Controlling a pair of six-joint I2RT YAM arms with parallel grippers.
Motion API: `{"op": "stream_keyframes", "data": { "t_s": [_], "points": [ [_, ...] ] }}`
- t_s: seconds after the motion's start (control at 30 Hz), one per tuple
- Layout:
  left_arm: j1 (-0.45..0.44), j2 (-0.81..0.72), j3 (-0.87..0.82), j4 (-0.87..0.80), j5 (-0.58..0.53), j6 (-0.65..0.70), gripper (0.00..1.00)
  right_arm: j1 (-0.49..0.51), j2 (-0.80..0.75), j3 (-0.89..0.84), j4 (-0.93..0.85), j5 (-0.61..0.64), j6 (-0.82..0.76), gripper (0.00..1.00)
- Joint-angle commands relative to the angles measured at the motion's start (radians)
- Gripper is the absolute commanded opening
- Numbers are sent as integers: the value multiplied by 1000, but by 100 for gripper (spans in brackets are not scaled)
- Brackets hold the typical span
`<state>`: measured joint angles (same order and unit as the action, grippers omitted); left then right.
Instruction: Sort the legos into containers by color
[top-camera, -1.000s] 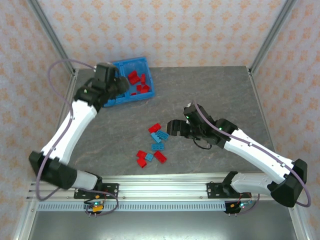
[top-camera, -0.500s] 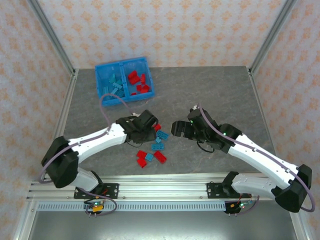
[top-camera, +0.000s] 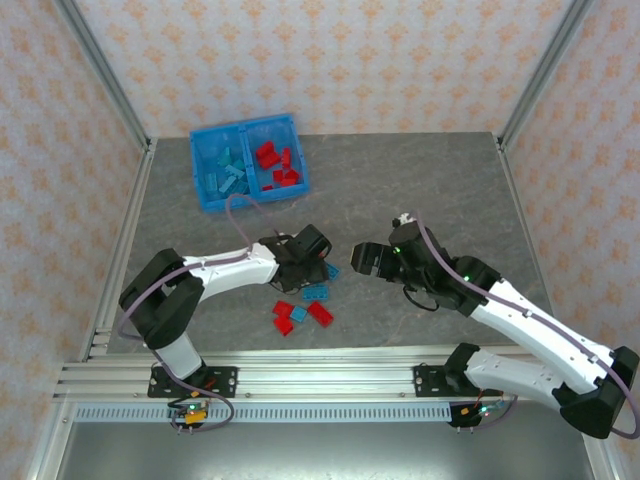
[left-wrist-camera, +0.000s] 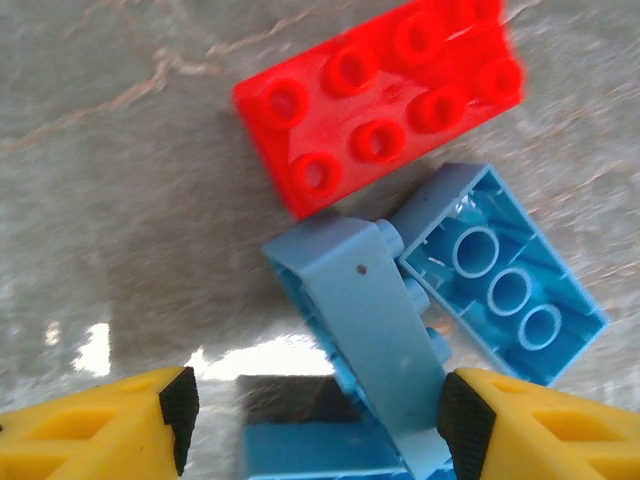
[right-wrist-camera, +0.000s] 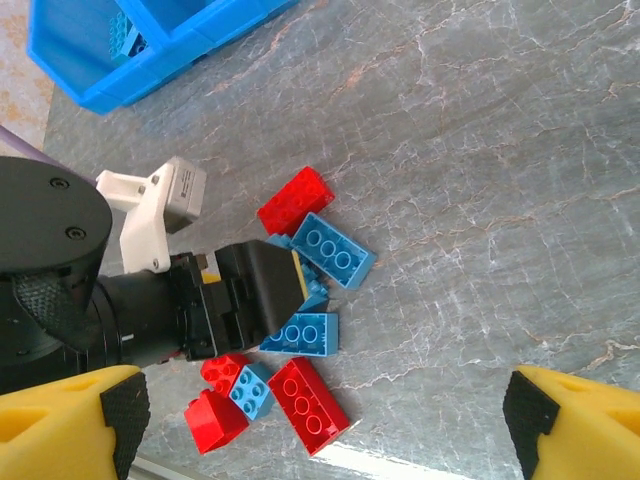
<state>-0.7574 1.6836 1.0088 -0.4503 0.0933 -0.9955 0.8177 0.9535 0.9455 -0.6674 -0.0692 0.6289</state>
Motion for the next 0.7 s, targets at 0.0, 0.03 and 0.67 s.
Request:
{"op": "stream_keyframes", "data": {
  "t_s": [0.0, 0.03, 0.67],
  "points": [
    [3, 28, -18, 10, -30, -8, 66, 1, -15, -16, -24, 36, 13, 93],
    [1, 29, -26, 8, -33, -6, 65, 1, -13, -16, -22, 34, 13, 93],
    [39, 6, -50, -82, -95, 62, 35, 1, 6, -11, 15, -121, -58, 93]
  ]
}}
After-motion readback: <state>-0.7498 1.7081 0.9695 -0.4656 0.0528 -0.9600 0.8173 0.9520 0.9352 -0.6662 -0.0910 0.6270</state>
